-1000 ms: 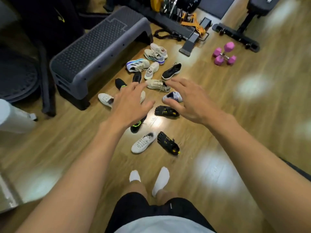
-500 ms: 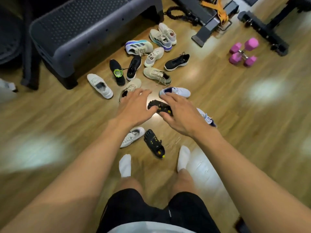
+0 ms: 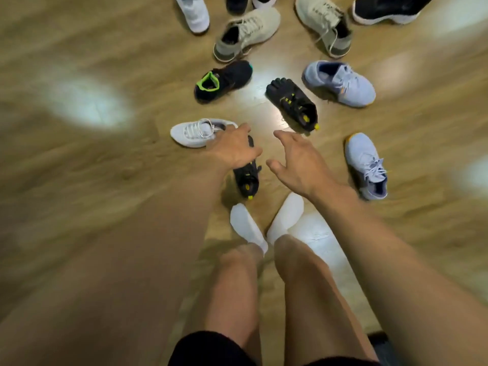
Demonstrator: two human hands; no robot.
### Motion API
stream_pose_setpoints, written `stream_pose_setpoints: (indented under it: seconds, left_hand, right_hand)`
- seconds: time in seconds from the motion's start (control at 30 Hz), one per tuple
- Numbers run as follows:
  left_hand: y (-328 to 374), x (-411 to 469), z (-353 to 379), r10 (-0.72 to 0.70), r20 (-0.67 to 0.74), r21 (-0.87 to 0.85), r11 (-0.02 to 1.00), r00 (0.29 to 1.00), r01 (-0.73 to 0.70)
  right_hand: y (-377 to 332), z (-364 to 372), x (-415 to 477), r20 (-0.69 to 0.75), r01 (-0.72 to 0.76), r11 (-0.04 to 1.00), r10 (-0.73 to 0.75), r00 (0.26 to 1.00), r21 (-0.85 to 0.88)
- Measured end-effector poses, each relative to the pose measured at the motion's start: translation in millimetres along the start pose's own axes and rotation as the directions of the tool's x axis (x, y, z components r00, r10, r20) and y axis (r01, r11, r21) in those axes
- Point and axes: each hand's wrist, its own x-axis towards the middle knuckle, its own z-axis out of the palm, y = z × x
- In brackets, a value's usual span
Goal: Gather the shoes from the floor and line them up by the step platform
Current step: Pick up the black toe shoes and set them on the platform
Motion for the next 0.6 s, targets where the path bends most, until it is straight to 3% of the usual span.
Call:
stream_pose_setpoints:
  seconds: [0.13, 0.23, 0.43, 0.6]
  left_hand:
    - [-27, 71, 73, -0.003, 0.066, -0.018, 1.0, 0.998, 0.004]
    - [-53, 123, 133, 0.022, 0.098, 0.06, 0.998, 0.995, -0.028]
    - [-85, 218, 239, -0.19, 0.327, 0.253, 0.961, 0.926, 0.108]
    - [-104, 252, 283, -0.05, 0.131, 0.284, 0.959, 0.99, 0.011]
  right_hand:
    - [32, 88, 54, 0.121, 0.09, 0.995, -0.085, 0.989, -0.039]
    - [58, 151, 103, 0.246, 0.142, 0.987, -0.122, 0.962, -0.069]
    - [111, 244, 185, 0.452, 0.314, 0.918, -0.179, 0.874, -0.243]
    - [140, 295, 227, 0.503, 0.29, 0.922, -0.129, 0.855, -0.256]
